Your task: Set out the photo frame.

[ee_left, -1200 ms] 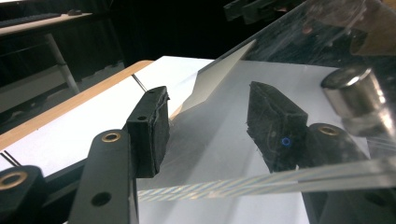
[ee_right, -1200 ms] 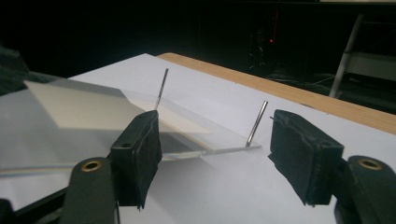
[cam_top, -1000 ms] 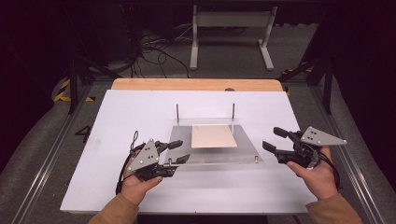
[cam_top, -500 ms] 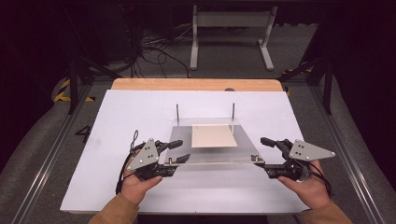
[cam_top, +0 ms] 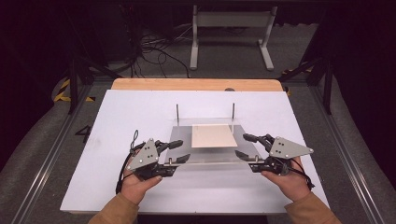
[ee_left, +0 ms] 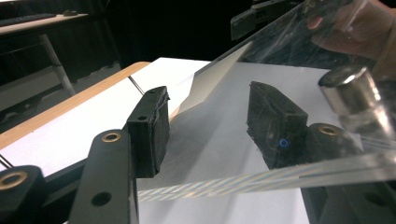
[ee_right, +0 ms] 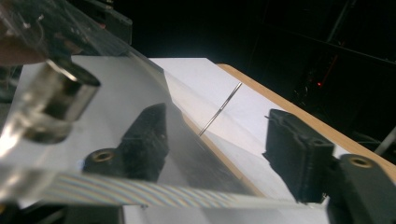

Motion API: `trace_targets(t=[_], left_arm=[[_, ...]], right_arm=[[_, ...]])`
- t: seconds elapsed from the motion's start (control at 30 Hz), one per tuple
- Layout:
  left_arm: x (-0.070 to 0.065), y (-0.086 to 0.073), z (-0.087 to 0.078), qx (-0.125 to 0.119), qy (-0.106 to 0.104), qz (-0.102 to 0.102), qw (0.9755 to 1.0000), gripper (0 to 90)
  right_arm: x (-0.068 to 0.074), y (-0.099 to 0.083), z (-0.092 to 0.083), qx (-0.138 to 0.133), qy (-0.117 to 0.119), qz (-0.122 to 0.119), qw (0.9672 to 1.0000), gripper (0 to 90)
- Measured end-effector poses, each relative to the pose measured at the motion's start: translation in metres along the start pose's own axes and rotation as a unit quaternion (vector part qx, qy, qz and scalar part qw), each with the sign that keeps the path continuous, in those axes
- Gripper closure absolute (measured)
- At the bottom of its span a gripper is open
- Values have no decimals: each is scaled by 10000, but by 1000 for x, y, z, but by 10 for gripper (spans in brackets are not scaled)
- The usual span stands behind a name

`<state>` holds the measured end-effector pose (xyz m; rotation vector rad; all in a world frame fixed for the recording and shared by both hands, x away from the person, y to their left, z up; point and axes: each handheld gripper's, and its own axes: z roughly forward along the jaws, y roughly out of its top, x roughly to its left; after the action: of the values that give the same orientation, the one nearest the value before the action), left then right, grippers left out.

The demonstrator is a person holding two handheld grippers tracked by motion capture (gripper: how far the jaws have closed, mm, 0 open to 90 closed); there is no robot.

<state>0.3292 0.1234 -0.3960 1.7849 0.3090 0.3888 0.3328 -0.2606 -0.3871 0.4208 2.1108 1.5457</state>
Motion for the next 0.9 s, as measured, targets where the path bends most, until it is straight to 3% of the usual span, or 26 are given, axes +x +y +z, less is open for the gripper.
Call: trace_targets(t=[0.1,0.17,0.3,0.47,0.77,0.9], left_arm=[[0,0,0,-2,8,-6,10000,473],[0,1,0,-5,34,-4,10000,473],[2,3,-1,-51,81,13,10000,472],[3,6,-3,-120,191,46,9997,471],[12,36,-3,-473,434,227,9977,478],[19,48,-4,-508,577,303,9966,480]], right_arm=[[-1,-2,6,81,73,-177,9998,507],[-1,-2,8,110,85,-248,9996,522],[-4,-1,8,24,167,-171,9997,541],[-5,3,9,34,216,-321,9992,578],[-12,21,10,-208,-51,-522,9984,602],[-16,30,11,-315,-185,-643,9973,612]])
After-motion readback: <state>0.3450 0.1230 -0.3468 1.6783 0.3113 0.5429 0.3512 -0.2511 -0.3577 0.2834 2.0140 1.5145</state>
